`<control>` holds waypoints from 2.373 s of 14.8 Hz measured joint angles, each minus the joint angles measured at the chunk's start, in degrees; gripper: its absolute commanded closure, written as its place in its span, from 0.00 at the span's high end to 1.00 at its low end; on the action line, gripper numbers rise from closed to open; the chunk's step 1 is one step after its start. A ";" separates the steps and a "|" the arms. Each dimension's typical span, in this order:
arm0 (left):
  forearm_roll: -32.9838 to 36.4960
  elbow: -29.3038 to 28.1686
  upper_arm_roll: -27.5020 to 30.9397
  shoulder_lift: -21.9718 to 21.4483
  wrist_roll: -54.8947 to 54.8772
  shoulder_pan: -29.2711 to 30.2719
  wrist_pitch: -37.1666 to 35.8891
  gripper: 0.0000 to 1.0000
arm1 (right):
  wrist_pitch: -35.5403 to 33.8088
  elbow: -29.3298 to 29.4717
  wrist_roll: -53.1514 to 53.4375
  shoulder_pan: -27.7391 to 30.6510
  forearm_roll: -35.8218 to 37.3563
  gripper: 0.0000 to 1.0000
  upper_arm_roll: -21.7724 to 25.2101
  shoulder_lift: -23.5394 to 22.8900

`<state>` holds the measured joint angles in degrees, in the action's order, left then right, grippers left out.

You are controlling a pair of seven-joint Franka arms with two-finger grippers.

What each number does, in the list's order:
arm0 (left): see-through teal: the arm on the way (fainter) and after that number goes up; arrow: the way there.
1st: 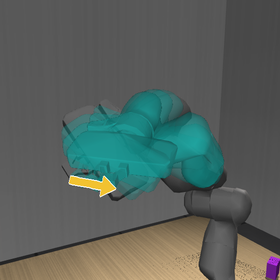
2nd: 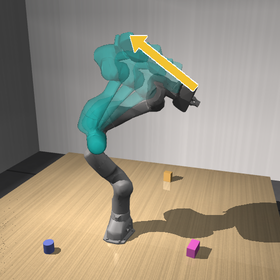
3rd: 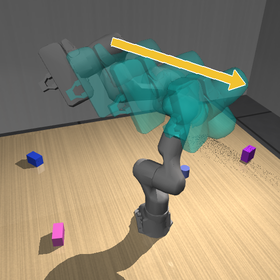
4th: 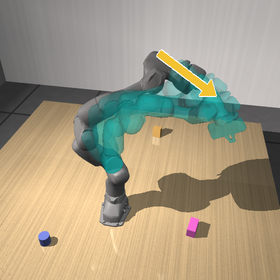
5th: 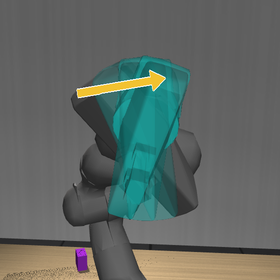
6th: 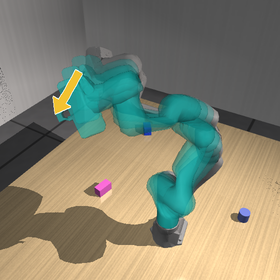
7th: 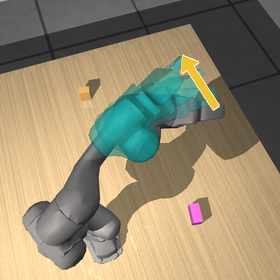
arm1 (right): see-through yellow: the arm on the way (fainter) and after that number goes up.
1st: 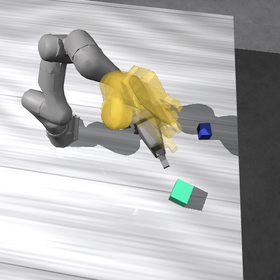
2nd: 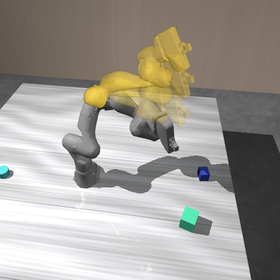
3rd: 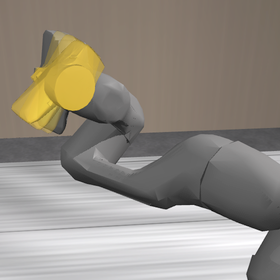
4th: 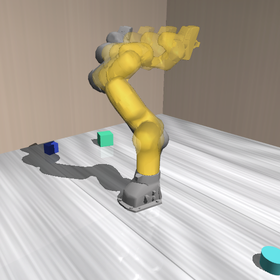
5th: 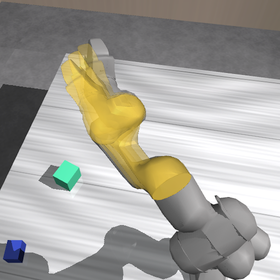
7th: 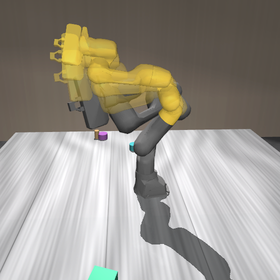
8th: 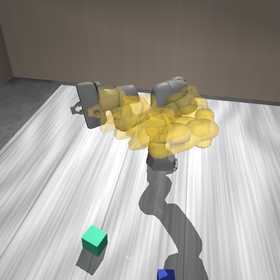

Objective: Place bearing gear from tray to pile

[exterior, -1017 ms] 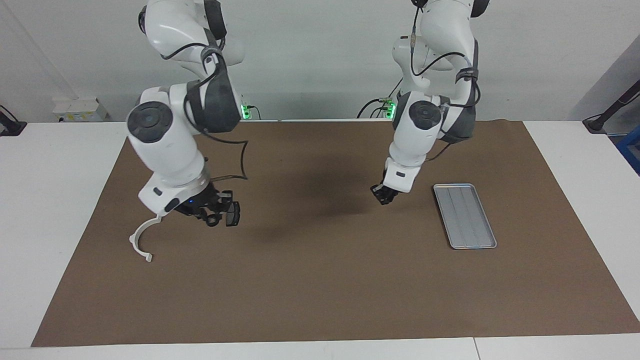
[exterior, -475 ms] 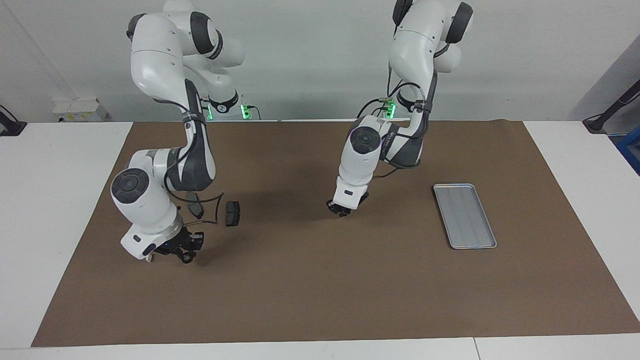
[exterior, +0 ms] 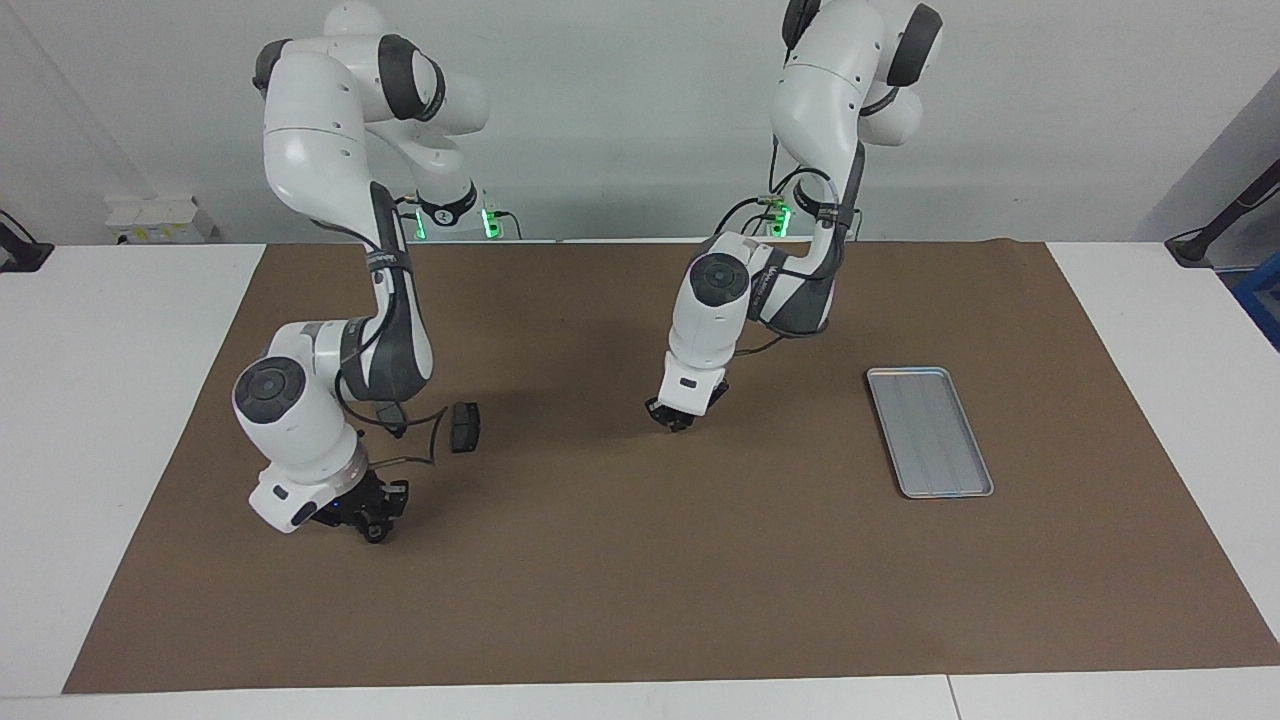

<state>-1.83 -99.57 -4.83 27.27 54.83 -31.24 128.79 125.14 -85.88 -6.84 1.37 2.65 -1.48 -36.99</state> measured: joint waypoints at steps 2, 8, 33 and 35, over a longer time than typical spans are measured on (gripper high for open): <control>0.00 -0.10 -0.03 0.03 0.12 -0.12 0.00 0.04 | 0.01 -0.08 0.00 -0.01 0.00 1.00 -0.02 0.00; 0.00 -0.24 0.26 0.80 1.49 -1.43 -0.03 1.00 | -3.00 0.31 0.00 -0.83 0.00 1.00 -0.27 1.34; 0.09 0.36 2.45 -26.59 -37.62 30.91 -34.21 1.00 | -3.96 1.87 70.50 -36.99 0.01 1.00 -1.39 0.36; 0.09 -0.94 2.43 -27.84 -38.32 31.05 -34.56 1.00 | -2.98 1.50 70.54 -36.99 0.01 1.00 -1.32 0.08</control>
<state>-1.74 -100.51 -2.40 -0.58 16.51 -0.19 94.23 122.16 -84.38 63.70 -35.62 2.66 -2.80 -36.91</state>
